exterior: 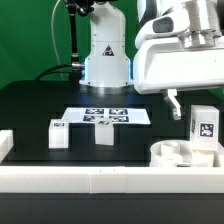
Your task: Assemble stool
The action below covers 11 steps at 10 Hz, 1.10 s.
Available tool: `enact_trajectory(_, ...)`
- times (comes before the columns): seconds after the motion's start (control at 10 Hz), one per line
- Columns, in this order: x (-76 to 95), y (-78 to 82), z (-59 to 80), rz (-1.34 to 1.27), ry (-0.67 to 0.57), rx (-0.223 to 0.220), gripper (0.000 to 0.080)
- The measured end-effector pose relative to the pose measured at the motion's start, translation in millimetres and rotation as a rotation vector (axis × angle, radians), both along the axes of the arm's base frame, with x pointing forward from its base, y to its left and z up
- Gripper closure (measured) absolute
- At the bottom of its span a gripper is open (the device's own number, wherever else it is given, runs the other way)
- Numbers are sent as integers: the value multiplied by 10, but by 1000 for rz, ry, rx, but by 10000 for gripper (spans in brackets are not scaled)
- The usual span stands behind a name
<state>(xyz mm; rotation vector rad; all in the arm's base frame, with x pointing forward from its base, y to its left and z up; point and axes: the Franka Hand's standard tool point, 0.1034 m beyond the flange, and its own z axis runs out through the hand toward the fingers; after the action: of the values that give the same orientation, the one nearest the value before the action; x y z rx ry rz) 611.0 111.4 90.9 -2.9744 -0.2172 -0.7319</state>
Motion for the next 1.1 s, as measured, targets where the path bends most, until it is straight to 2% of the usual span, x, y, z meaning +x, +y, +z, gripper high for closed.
enact_trajectory(0.3,18,-48,90,-9,15,0,152)
enact_trajectory(0.5,52,-71,225,-11,43,-2,151)
enact_trajectory(1.0,28,-60,162,-11,66,-2,151)
enact_trajectory(1.1,-7,-12,157,-93,78,40,151)
